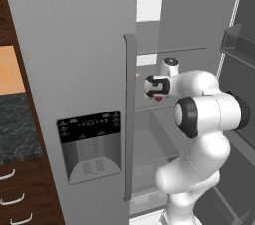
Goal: Take the strawberry from the fridge and place it on top of the pancake, located on the dining counter.
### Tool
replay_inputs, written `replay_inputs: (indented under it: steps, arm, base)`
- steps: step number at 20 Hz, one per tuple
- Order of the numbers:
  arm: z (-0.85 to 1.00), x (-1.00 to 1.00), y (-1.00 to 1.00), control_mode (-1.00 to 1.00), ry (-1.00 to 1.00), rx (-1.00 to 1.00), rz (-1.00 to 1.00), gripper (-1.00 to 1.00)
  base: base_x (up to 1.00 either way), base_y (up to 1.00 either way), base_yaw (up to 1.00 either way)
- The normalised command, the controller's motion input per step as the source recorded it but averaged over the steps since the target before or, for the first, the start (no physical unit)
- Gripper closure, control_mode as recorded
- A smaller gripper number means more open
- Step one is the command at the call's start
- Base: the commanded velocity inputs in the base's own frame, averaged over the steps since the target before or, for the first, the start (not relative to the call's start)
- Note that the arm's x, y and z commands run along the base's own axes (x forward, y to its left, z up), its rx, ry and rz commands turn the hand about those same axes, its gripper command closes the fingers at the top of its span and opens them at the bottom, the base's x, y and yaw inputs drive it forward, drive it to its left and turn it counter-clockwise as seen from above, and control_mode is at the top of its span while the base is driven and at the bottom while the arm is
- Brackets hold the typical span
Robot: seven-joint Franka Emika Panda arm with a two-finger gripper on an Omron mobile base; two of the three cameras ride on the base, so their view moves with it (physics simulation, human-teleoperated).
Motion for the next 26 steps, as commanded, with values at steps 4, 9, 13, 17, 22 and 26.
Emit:
replay_inputs:
  steps: [4,9,13,17,22,26]
  arm:
    - [-0.19,0.3,0.0,-1.0,0.05,0.0,0.0,-1.0]
    - [-0.28,0.0,0.0,-1.0,0.03,0.0,0.0,-1.0]
    - [-0.32,0.0,0.0,-1.0,0.02,0.0,0.0,-1.0]
    - [-0.17,0.0,0.0,-1.0,0.0,0.0,0.0,-1.0]
    - [-0.2,-0.16,0.0,-1.0,0.0,0.0,-0.04,-1.0]
    - [-0.09,-0.01,0.0,-1.0,0.0,0.0,-0.02,-1.0]
  base:
    - [0.0,0.0,0.0]
    - [0.0,0.0,0.0]
    - [0.0,0.0,0.0]
    - [0.0,0.0,0.0]
    - [0.0,0.0,0.0]
    - [0.0,0.0,0.0]
